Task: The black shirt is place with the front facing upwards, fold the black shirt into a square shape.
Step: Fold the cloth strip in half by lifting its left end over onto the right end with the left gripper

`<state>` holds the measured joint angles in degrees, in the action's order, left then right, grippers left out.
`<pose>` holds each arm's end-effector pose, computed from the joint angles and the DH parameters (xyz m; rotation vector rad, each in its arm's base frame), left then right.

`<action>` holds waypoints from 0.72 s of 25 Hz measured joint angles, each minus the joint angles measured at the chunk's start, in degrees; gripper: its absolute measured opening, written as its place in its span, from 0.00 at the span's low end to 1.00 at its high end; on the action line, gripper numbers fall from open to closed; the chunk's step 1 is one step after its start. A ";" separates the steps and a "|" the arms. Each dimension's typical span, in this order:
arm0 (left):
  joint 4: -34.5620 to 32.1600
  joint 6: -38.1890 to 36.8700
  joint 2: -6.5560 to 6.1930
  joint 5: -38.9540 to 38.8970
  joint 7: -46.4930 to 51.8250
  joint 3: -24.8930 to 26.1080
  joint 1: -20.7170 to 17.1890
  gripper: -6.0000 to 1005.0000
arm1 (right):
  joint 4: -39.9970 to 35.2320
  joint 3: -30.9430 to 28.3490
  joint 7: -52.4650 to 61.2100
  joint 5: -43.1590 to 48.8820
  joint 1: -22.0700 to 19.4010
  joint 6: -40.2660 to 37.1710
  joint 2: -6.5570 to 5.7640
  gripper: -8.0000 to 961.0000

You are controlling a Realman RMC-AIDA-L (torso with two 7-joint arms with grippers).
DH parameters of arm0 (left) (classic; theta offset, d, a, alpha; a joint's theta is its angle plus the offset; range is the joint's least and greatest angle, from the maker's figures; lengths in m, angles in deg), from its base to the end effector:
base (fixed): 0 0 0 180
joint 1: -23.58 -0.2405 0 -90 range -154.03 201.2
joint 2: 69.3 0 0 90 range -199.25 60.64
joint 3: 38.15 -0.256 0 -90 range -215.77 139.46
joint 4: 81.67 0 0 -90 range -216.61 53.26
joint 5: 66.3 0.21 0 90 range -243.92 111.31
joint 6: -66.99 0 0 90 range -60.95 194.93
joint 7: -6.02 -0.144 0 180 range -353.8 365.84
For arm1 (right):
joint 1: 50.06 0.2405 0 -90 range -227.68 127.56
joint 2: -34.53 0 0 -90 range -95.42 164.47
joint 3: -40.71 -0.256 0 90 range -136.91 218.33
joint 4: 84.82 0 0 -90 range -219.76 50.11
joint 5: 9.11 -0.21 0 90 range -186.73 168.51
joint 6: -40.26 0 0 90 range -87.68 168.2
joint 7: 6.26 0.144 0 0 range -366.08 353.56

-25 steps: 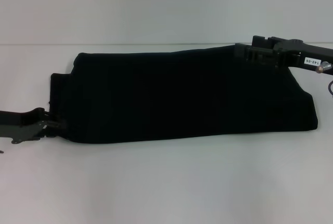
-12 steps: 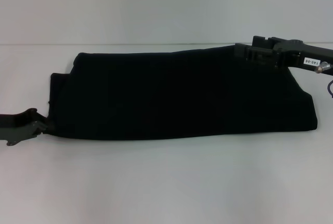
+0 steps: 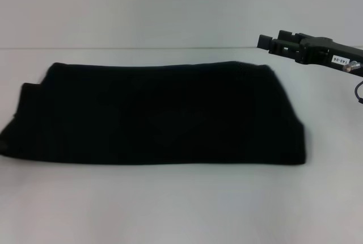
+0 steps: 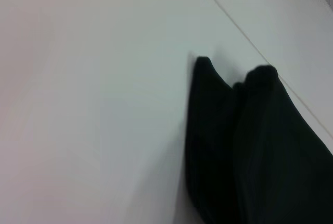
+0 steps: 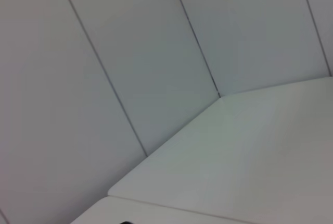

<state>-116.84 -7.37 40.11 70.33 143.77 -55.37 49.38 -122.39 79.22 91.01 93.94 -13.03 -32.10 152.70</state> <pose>-0.4009 0.3149 0.0968 -1.5970 -1.9770 -0.5840 0.2302 0.4061 0.0322 -2.3289 0.9402 0.8990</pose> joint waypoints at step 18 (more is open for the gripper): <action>-4.03 -23.43 5.50 -19.23 -7.76 3.29 12.01 0.03 | 1.72 -4.12 -0.93 -0.23 -3.17 -1.51 -1.41 0.89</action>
<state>-120.87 -30.80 45.62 51.10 136.02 -52.08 61.40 -120.67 75.10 90.08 93.71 -16.20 -33.61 151.28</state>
